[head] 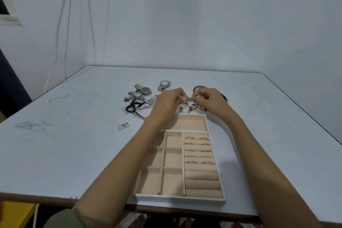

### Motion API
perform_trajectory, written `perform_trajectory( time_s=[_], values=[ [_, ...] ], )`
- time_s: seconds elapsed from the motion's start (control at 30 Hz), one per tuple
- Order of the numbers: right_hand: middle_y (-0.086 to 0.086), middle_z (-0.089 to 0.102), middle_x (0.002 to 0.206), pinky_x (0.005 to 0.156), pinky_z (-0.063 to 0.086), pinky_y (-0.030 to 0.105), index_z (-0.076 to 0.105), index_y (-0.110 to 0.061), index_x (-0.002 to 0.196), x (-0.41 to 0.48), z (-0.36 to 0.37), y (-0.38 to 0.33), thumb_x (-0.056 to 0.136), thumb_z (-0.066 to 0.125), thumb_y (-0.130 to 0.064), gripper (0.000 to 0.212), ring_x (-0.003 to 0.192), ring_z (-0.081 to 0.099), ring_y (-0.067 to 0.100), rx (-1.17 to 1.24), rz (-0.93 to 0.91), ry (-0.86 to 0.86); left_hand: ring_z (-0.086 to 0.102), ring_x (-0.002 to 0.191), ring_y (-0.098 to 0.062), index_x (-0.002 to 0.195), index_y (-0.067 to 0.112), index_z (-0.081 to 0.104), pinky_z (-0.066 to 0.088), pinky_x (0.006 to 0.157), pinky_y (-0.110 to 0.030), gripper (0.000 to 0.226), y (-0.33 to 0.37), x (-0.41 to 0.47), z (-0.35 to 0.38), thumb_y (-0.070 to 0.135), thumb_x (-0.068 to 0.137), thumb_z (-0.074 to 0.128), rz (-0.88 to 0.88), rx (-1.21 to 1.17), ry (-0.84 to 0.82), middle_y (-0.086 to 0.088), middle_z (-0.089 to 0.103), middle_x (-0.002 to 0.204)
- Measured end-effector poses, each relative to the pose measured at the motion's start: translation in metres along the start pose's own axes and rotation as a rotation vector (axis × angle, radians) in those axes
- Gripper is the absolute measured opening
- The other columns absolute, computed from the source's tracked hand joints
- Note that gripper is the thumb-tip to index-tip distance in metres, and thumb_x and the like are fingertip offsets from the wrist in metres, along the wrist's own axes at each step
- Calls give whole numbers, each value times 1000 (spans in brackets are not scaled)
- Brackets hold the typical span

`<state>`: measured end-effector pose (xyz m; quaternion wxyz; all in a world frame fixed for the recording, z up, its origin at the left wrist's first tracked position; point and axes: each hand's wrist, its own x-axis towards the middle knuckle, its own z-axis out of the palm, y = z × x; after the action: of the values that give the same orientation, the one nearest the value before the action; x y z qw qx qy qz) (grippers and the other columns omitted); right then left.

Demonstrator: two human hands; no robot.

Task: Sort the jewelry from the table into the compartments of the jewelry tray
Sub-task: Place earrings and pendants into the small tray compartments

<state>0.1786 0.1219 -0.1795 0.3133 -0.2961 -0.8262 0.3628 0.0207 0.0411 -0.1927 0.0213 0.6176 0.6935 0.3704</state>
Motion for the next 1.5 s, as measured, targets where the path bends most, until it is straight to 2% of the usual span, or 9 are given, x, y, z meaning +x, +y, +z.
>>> perform_trajectory(
  time_s=[0.3, 0.47, 0.6, 0.83, 1.0, 1.13, 1.27, 1.37, 1.5],
  values=[
    [-12, 34, 42, 51, 27, 18, 77, -15, 81, 0, 2, 1, 78, 77, -20, 7, 45, 30, 6, 19, 55, -70, 61, 74, -26, 87, 18, 63, 47, 71, -37, 8, -3, 0, -8, 19, 93, 57, -23, -126, 17, 10, 53, 58],
    [-6, 33, 48, 55, 30, 22, 74, -8, 81, 2, 0, 3, 83, 72, -18, 10, 48, 32, 10, 66, 1, -23, 64, 81, -22, 88, 19, 63, 50, 77, -38, 9, -3, -1, -8, 19, 93, 56, -46, -185, 3, 5, 64, 73],
    [-4, 44, 52, 58, 35, 25, 70, -10, 76, 3, 5, 5, 80, 68, -14, 6, 49, 39, 7, -71, 15, 81, 65, 87, -20, 86, 20, 59, 51, 84, -37, 13, -2, -1, -9, 13, 94, 52, -75, -196, -12, 2, 68, 83],
    [-2, 62, 84, 61, 37, 27, 65, -17, 73, 0, 9, -2, 76, 67, -19, 4, 62, 47, 2, -214, 29, 259, 58, 87, -20, 94, 9, 61, 44, 79, -33, 15, 4, 0, -9, 18, 98, 50, -94, -149, -54, -3, 63, 90],
    [0, 59, 86, 56, 36, 12, 71, -17, 78, 3, 10, -2, 80, 69, -18, 3, 62, 45, 2, -82, 11, 257, 61, 94, -25, 96, 3, 62, 46, 85, -36, 16, 6, 0, -7, 14, 97, 50, -96, -175, -52, -11, 68, 97],
    [-3, 52, 69, 55, 34, 11, 74, -21, 85, 5, 7, -1, 80, 73, -19, 6, 56, 41, 6, -9, 1, 199, 60, 86, -21, 95, 5, 61, 44, 76, -31, 13, 4, 1, -8, 13, 97, 51, -93, -188, -24, -5, 65, 88],
    [7, 46, 72, 60, 35, 22, 74, -26, 85, 4, 8, -2, 77, 77, -22, 10, 62, 40, 11, -18, -55, 134, 52, 75, -18, 95, 4, 59, 36, 62, -23, 13, 2, 0, -9, 13, 97, 50, -61, -156, -11, -3, 59, 82],
    [22, 54, 83, 64, 36, 29, 75, -30, 82, 5, 10, -1, 77, 77, -28, 6, 65, 41, 13, -30, -78, 124, 55, 77, -23, 93, 6, 58, 45, 69, -32, 12, 1, 1, -8, 12, 97, 50, -55, -159, -13, -4, 59, 84],
    [18, 56, 78, 62, 34, 27, 76, -27, 83, 7, 11, 2, 79, 75, -27, 4, 61, 39, 10, -74, -98, 149, 63, 84, -30, 88, 12, 55, 54, 79, -48, 11, 3, 0, -9, 9, 97, 50, -57, -216, -27, -6, 60, 86]
  ],
)
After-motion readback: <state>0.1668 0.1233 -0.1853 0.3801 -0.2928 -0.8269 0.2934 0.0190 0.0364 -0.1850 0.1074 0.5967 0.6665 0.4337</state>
